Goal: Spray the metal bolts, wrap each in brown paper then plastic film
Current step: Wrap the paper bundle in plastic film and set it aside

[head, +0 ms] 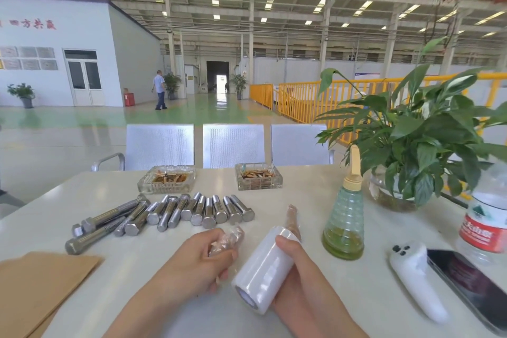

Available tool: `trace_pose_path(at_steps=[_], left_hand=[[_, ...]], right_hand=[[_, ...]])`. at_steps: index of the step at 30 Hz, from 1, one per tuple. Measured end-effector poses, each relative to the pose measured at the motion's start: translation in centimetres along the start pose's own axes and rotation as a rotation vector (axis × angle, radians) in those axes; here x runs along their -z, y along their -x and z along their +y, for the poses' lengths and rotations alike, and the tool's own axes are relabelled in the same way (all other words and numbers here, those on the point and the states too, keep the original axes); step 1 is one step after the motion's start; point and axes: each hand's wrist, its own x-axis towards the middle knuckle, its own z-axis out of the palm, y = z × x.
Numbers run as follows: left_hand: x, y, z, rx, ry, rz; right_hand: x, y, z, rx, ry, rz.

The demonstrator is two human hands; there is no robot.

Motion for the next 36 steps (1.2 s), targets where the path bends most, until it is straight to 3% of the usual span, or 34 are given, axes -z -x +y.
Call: trace_pose_path(at_steps=[3, 9, 16, 21, 25, 30, 36], left_hand=[[-0.2, 0.1, -0.2, 0.029, 0.082, 0.001], [-0.1, -0.1, 1.0, 0.253, 0.266, -0.018], [0.3, 0.7, 0.8, 0.081, 0.302, -0.098], [-0.9, 0.3, 1.1, 0.094, 0.276, 0.029], [-1.3, 0.5, 1.3, 0.090, 0.242, -0.112], [-1.8, 0.1, 0.9, 0.124, 0.239, -0.006], [-1.8, 0.1, 1.0, 0.072, 0.054, 0.157]], right_hand=[[0.1, -0.1, 0.4, -0.007, 0.040, -0.012], [0.4, 0.1, 0.1, -0.020, 0.022, -0.012], [0.4, -0.2, 0.2, -0.006, -0.009, -0.014], [0.5, -0.4, 0.4, -0.007, 0.041, -0.069], [0.8, -0.3, 0.8, 0.013, 0.081, -0.188], [0.7, -0.6, 0.7, 0.047, 0.154, -0.065], [0.3, -0.6, 0.6, -0.008, 0.148, 0.065]])
